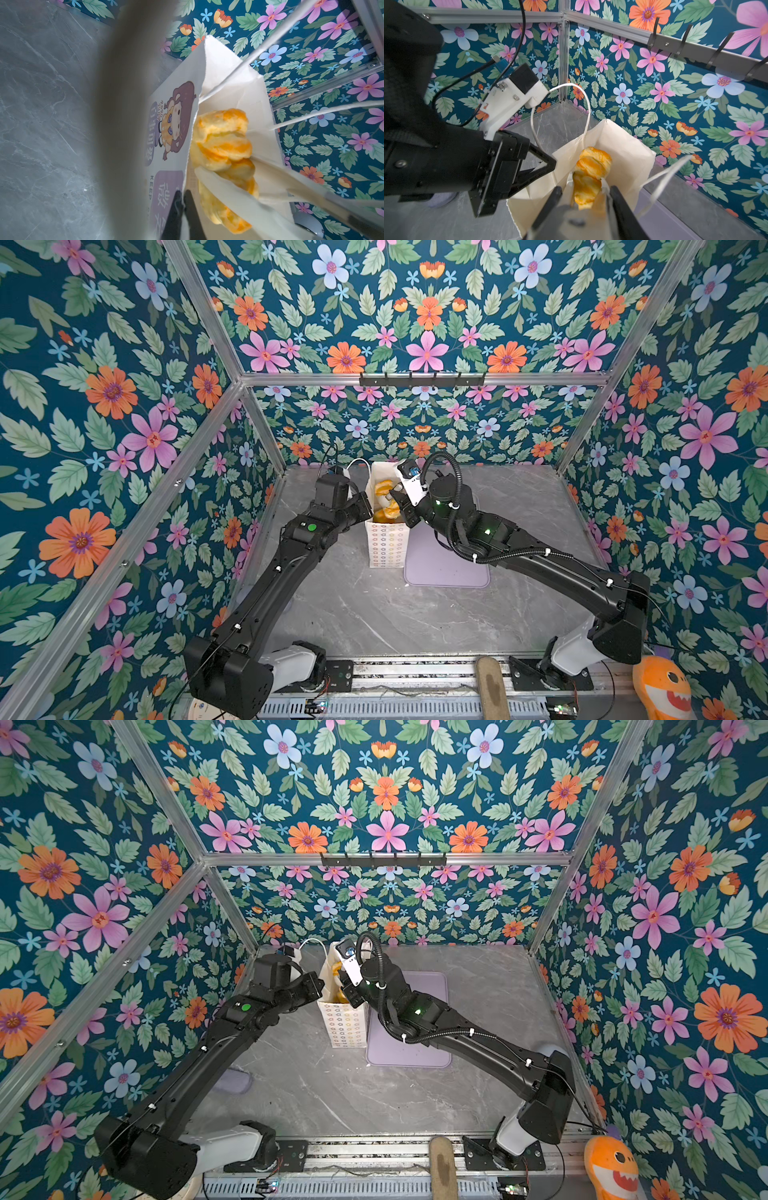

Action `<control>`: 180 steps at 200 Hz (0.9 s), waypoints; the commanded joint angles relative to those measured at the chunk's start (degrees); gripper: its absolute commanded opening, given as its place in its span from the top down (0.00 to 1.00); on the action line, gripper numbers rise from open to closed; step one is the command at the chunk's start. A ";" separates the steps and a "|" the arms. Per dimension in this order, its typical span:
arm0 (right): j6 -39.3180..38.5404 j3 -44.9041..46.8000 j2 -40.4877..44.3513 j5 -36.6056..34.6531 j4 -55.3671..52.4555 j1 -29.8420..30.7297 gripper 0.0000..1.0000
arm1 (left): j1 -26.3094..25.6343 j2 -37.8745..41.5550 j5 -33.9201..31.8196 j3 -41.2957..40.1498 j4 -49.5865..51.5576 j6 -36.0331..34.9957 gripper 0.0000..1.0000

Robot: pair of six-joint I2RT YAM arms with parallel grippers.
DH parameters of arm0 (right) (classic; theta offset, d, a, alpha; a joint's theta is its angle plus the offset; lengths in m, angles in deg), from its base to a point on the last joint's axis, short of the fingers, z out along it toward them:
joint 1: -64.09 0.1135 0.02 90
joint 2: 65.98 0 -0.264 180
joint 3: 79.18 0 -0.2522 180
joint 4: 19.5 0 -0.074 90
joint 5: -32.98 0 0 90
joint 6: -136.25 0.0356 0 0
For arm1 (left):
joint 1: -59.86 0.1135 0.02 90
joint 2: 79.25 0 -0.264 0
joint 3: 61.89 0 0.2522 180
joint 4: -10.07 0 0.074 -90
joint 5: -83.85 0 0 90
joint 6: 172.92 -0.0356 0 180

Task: Pack bread into a paper bag
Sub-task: Place the bread in the paper bag.

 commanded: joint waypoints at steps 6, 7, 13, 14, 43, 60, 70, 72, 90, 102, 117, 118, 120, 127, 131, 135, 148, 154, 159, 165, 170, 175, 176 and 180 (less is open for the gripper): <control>0.77 -1.39 -1.33 0.29 -0.76 0.10 0.63 | -0.01 0.34 -0.05 -0.07 -0.58 -0.32 0.95; 0.82 -1.39 -1.36 0.29 -0.78 0.10 0.63 | -0.05 0.38 -0.05 -0.10 -0.58 -0.31 0.95; 0.78 -1.49 -1.62 0.37 -0.90 0.09 0.63 | -0.03 0.42 -0.06 -0.13 -0.58 -0.33 0.95; 0.78 -1.49 -1.64 0.37 -0.90 0.10 0.63 | -0.02 0.42 -0.06 -0.13 -0.58 -0.36 0.95; 1.22 -1.99 -2.88 0.93 -1.38 -0.21 0.62 | 0.00 0.25 0.03 0.22 -0.58 -0.48 0.95; 1.90 -2.57 -3.72 1.82 -2.19 -0.42 0.62 | 0.00 0.25 0.12 0.22 -0.58 -0.57 0.95; 2.15 -3.00 -4.24 2.20 -2.62 -0.58 0.62 | -0.01 0.25 0.12 0.15 -0.49 -0.57 0.95; 2.15 -3.05 -4.28 2.22 -2.69 -0.60 0.62 | 0.00 0.30 0.12 0.11 -0.49 -0.57 0.95; 2.45 -4.07 -6.22 3.00 -3.83 -0.78 0.62 | -0.04 0.50 0.04 -0.07 -0.49 -0.61 0.95; 2.62 -4.45 -6.79 3.97 -4.06 -1.02 0.62 | -0.02 0.60 0.05 0.03 -0.40 -0.58 0.95; 2.62 -4.56 -7.42 3.99 -4.06 -1.12 0.62 | 0.00 0.67 0.11 0.04 -0.40 -0.57 0.95; 2.62 -4.57 -7.48 3.98 -4.06 -1.12 0.62 | 0.00 0.68 0.11 0.04 -0.40 -0.57 0.95; 2.62 -4.65 -7.61 4.07 -4.13 -1.19 0.62 | 0.00 0.65 0.18 0.04 -0.40 -0.61 0.95; 2.62 -4.98 -8.14 4.35 -4.51 -1.37 0.62 | 0.00 0.76 0.20 -0.02 -0.49 -0.62 0.95; 2.77 -5.20 -8.41 4.50 -4.83 -1.52 0.62 | 0.00 0.73 0.20 -0.04 -0.49 -0.60 0.95; 2.76 -5.50 -8.65 4.53 -5.18 -1.57 0.62 | 0.00 0.82 0.20 -0.05 -0.49 -0.61 0.95; 2.73 -6.03 -9.24 4.47 -5.79 -1.65 0.62 | -0.07 0.87 0.21 -0.13 -0.49 -0.66 0.95; 2.67 -6.07 -9.38 4.37 -5.82 -1.69 0.62 | -0.02 0.87 0.19 -0.13 -0.49 -0.67 0.95; 2.70 -6.09 -9.55 4.33 -5.82 -1.67 0.62 | 0.00 0.87 0.20 -0.13 -0.49 -0.66 0.95; 2.72 -6.31 -9.66 4.44 -5.93 -1.74 0.62 | 0.00 0.87 0.23 -0.18 -0.49 -0.71 0.95; 2.70 -6.60 -9.91 4.52 -6.27 -1.82 0.62 | -0.01 0.86 0.20 -0.22 -0.49 -0.69 0.95; 2.62 -6.96 -10.20 4.59 -6.77 -1.88 0.62 | 0.00 0.87 0.20 -0.17 -0.49 -0.68 0.95; 2.62 -7.04 -10.23 4.59 -6.91 -1.90 0.62 | 0.00 0.87 0.20 -0.19 -0.49 -0.67 0.95; 2.65 -7.35 -10.41 4.67 -7.36 -1.92 0.62 | -0.02 0.87 0.27 -0.22 -0.49 -0.66 0.95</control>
